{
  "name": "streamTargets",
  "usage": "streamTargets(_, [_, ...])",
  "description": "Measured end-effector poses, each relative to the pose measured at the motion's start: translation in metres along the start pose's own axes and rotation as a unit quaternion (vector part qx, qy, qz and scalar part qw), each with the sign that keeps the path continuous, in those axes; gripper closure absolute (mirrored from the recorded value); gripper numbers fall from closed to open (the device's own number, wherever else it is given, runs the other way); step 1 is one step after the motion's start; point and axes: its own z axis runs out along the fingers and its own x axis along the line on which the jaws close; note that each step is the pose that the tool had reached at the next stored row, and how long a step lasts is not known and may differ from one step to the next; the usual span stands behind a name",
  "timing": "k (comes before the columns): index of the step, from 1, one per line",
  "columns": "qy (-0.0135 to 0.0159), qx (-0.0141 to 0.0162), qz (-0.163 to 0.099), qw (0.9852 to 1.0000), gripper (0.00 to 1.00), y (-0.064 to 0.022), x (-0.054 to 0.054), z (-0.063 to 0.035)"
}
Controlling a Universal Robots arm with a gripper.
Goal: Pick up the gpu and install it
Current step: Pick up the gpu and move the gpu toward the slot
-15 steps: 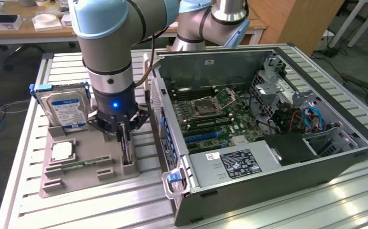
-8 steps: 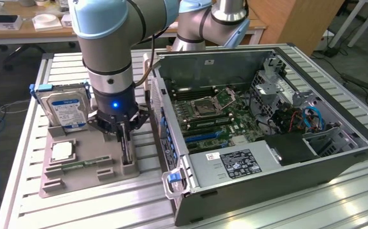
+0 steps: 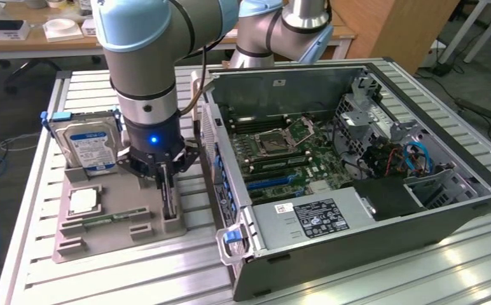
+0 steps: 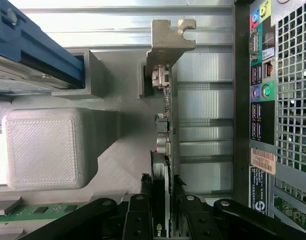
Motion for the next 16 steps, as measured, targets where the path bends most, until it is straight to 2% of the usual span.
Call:
streamTargets(5, [0.0003,-0.0002,-0.013,0.9999,0.73,-0.0001,0.0003,0.0004])
streamTargets(11, [0.001,-0.0006,-0.042,0.9991,0.73,-0.0003,0.0021,0.0016])
streamTargets(16, [0.0011,-0.0007,-0.046,0.999,0.73,-0.0002,0.0034,0.0018])
